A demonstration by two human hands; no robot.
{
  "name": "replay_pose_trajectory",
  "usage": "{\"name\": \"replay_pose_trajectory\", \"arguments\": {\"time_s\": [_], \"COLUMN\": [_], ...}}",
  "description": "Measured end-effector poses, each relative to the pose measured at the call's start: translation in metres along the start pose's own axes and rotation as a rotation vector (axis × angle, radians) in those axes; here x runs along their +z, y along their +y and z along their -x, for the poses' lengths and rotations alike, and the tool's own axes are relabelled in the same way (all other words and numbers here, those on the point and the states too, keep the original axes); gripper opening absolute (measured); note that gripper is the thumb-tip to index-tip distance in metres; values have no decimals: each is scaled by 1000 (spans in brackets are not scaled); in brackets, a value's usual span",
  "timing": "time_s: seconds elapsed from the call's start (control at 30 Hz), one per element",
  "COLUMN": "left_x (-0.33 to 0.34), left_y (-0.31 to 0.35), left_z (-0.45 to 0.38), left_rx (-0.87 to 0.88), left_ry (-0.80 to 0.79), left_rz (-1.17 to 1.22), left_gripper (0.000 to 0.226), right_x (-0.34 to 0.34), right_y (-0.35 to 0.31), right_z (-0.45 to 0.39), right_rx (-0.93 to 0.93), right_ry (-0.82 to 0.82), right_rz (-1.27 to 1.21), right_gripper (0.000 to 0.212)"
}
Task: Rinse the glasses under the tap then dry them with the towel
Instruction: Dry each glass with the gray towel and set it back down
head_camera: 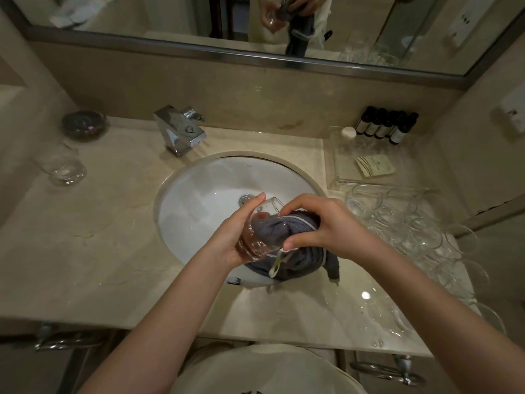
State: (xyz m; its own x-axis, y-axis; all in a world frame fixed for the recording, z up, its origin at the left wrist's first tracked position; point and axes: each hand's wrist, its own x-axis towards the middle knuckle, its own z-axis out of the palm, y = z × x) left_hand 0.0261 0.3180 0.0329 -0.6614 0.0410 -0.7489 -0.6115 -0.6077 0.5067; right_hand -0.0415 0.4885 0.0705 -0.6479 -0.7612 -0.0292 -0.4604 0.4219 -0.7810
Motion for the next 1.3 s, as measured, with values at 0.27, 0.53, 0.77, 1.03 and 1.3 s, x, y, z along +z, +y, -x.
{"name": "replay_pose_trajectory", "arguments": {"time_s": [0.27,0.53,0.77,1.03,1.3], "left_x": [-4,-8,3,1,-10], "left_y": [-6,1,4,3,3], "left_z": [-8,-8,-4,-4,1], "left_rx": [-69,-51,31,180,134], "left_ry": [-28,-26,8,128,43], "left_rz": [37,16,-110,-301,-78], "left_gripper": [45,54,78,43,42], "right_x": [-1,-16,-3,27,48], "right_y": [4,7,-1,4,9], "right_z": [-6,-7,-5,-1,5], "right_rx": [45,13,16,87,104], "right_ry": [-196,-478,-414,-203,120], "right_rz": [20,69,118,48,-106], "right_gripper": [43,58,73,55,54]}}
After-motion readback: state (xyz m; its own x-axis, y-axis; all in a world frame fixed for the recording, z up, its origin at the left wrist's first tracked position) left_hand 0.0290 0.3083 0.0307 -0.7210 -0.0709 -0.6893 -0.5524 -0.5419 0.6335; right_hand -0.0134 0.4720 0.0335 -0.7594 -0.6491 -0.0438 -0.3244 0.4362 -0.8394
